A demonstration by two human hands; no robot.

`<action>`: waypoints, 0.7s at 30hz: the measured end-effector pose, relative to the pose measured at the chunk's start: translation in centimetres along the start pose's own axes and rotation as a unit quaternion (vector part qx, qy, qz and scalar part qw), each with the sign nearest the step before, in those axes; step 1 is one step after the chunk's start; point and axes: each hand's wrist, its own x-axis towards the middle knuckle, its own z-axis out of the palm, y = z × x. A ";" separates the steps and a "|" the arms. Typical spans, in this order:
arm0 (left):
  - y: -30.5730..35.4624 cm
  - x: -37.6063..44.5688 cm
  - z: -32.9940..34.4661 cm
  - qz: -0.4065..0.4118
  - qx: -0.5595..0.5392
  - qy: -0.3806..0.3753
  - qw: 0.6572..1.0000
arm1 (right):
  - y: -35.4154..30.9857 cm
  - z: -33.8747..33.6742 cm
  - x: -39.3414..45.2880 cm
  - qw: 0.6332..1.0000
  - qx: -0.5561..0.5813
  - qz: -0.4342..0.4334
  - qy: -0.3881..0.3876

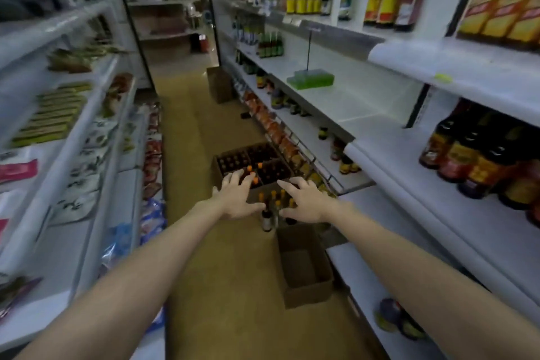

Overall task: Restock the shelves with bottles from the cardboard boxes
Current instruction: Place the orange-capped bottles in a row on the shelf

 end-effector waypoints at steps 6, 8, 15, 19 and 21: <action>-6.6 7.3 -0.4 -0.059 0.068 -0.003 0.996 | 0.9 -0.8 11.6 0.999 0.034 -0.015 -0.032; -8.3 9.6 -2.1 -0.079 0.082 0.009 0.993 | 0.9 -1.3 15.4 0.997 0.064 -0.017 -0.043; -14.0 17.7 -5.5 -0.143 0.069 0.013 0.987 | -0.8 -4.0 27.0 0.995 0.063 -0.054 -0.056; -17.6 23.4 -5.5 -0.138 0.034 -0.011 0.990 | -1.5 -5.0 34.1 0.994 0.054 -0.055 -0.072; -20.0 27.0 -5.6 -0.128 0.022 -0.020 0.991 | -1.8 -5.3 38.1 0.995 0.048 -0.047 -0.071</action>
